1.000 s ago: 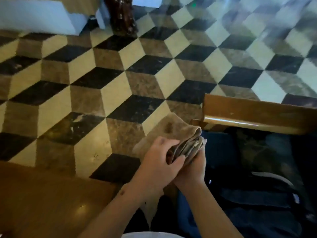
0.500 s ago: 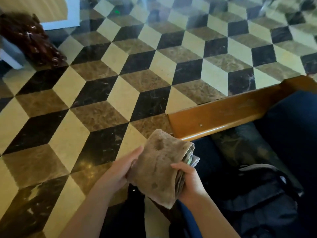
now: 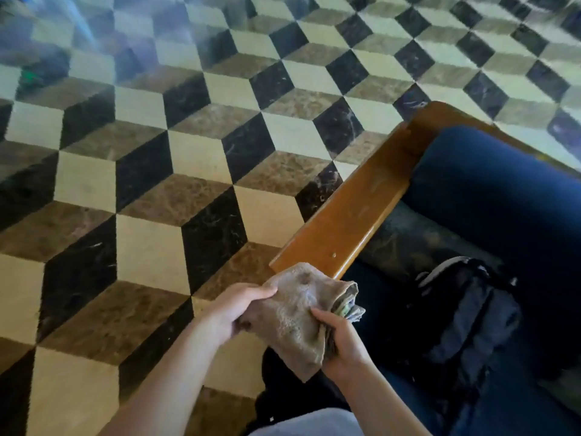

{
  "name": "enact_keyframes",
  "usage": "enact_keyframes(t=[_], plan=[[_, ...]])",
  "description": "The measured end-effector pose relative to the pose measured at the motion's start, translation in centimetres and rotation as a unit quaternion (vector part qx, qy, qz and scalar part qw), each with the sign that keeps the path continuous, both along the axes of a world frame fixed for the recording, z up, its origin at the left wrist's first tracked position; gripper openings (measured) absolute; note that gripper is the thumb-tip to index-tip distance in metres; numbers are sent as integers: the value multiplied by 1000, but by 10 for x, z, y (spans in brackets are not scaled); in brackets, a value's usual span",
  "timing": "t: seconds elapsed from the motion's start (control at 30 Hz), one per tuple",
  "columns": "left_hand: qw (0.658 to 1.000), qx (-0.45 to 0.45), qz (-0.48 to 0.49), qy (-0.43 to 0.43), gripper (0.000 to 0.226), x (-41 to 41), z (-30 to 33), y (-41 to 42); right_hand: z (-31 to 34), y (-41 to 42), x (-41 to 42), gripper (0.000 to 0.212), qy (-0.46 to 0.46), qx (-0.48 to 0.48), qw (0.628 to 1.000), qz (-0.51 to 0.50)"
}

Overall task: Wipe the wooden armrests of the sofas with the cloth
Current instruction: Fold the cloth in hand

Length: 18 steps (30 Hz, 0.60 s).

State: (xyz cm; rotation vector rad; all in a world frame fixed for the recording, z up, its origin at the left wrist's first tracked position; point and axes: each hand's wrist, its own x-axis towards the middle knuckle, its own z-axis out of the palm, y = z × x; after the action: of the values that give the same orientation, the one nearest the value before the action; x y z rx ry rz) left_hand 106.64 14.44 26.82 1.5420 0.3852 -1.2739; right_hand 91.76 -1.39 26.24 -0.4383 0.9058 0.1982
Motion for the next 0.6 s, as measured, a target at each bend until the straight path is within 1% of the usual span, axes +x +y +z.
enact_keyframes(t=[0.03, 0.1, 0.23, 0.3, 0.37, 0.47, 0.6], plan=[[1000, 12, -12, 23, 38, 17, -8, -5, -7, -5, 9, 52, 11, -3, 1000, -14], [998, 25, -47, 38, 39, 51, -17, -18, -20, -12, 31, 53, 21, -7, 999, -32], [993, -1, -94, 66, 38, 125, -30, -41, -40, -34, 92, 51, 52, 3, 998, -36], [990, -2, -131, 60, 40, 158, -27, -48, -40, -43, 122, 46, 63, 19, 997, -37], [988, -8, -150, 28, 36, 195, -24, -60, -33, -54, 155, 42, 60, 21, 997, -43], [988, 10, -153, -27, 23, 255, -18, -92, -18, -73, 211, 37, 58, 15, 996, -66], [978, 57, -168, -114, 22, 301, -27, -140, -13, -83, 259, 36, 60, 9, 986, -158]])
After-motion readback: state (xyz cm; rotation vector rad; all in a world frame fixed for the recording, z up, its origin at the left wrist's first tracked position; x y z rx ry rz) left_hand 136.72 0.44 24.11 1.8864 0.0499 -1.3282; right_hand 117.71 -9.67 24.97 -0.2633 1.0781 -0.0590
